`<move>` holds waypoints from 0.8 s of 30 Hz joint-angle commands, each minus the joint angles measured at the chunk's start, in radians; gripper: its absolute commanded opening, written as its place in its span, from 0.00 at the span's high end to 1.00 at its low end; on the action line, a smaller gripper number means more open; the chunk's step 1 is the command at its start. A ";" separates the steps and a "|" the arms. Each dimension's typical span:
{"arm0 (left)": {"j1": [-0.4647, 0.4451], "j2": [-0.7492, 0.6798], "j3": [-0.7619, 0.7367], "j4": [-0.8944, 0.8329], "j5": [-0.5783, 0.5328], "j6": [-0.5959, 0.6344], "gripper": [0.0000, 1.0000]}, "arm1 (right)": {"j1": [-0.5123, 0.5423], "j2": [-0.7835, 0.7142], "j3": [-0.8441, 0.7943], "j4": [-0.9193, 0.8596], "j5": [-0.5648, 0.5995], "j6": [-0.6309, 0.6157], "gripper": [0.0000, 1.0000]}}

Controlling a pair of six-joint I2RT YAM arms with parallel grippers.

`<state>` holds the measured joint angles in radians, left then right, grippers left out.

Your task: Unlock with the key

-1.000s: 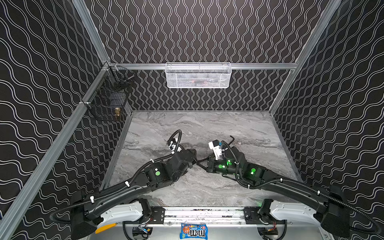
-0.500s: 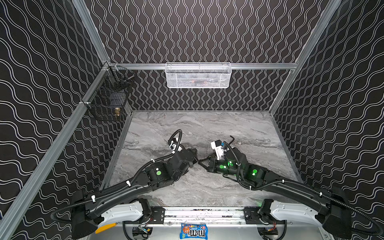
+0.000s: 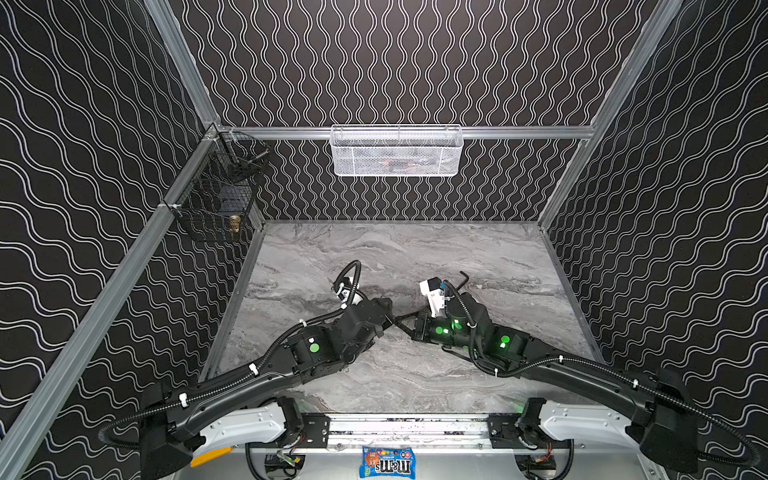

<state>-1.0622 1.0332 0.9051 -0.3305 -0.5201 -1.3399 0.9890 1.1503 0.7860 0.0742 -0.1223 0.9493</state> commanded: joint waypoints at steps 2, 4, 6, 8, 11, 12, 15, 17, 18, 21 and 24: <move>0.002 -0.007 0.001 0.023 -0.023 -0.008 1.00 | 0.000 0.002 0.016 -0.010 -0.017 -0.029 1.00; 0.001 -0.005 0.001 0.024 -0.020 -0.010 1.00 | 0.001 -0.007 0.002 -0.001 -0.005 -0.020 1.00; 0.002 -0.002 -0.001 0.027 -0.017 -0.010 1.00 | -0.001 -0.016 -0.006 0.009 0.016 -0.012 1.00; 0.002 -0.001 -0.003 0.029 -0.013 -0.012 1.00 | -0.001 -0.017 -0.001 0.020 0.016 -0.016 1.00; 0.002 0.000 -0.003 0.030 -0.013 -0.010 1.00 | 0.000 -0.001 0.020 0.015 0.009 -0.024 1.00; 0.002 0.000 0.000 0.027 -0.012 -0.010 1.00 | -0.001 0.003 0.022 0.016 0.006 -0.024 1.00; 0.003 0.003 0.003 0.024 -0.011 -0.009 1.00 | -0.001 0.012 0.024 0.027 0.000 -0.023 1.00; 0.002 0.000 -0.002 0.032 -0.009 -0.006 1.00 | -0.001 0.020 0.025 0.020 0.000 -0.023 1.00; 0.002 -0.002 -0.006 0.040 -0.008 -0.004 1.00 | -0.001 0.022 0.023 0.021 0.001 -0.021 1.00; 0.002 -0.002 -0.003 0.035 -0.007 -0.003 1.00 | -0.003 0.014 0.015 0.028 0.014 -0.017 1.00; 0.002 0.003 0.001 0.031 -0.001 0.002 1.00 | -0.003 0.009 0.019 0.037 0.010 -0.020 1.00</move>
<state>-1.0607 1.0344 0.9012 -0.3229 -0.5274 -1.3392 0.9874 1.1652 0.7986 0.0723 -0.1249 0.9306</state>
